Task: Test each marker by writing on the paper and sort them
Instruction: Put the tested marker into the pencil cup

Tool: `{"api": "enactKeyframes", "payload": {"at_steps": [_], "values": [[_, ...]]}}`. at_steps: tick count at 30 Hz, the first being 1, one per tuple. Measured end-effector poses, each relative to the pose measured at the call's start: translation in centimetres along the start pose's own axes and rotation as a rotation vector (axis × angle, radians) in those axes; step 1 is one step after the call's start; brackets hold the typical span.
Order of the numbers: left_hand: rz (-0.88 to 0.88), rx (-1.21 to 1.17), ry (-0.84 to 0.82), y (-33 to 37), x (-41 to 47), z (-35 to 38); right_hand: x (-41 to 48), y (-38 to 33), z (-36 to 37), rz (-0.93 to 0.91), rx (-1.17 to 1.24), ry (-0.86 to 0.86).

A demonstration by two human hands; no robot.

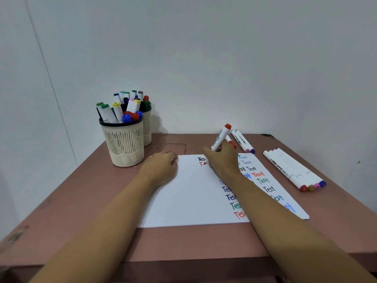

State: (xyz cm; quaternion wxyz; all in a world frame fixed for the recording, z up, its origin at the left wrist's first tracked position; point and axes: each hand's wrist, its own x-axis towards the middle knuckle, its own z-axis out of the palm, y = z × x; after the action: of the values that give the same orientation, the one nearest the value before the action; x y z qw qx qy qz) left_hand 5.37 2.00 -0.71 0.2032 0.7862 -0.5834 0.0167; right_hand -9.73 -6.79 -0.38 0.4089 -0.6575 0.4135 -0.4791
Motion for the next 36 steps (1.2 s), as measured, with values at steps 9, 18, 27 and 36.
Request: {"api": "enactKeyframes", "payload": {"at_steps": [9,18,27,36], "values": [[0.001,0.006,-0.007,-0.02,0.02,0.02,-0.03,-0.13,-0.1,0.0,-0.032,0.008],[-0.002,0.004,-0.005,0.1,0.05,-0.07,-0.02,-0.08,-0.25,0.007,-0.03,0.042],[-0.004,-0.01,0.0,-0.08,0.1,0.06,-0.16,-0.39,-0.36,0.049,-0.06,0.03],[0.003,-0.004,-0.005,-0.1,0.11,0.01,-0.24,-0.51,-0.45,0.008,-0.003,0.089]]}}
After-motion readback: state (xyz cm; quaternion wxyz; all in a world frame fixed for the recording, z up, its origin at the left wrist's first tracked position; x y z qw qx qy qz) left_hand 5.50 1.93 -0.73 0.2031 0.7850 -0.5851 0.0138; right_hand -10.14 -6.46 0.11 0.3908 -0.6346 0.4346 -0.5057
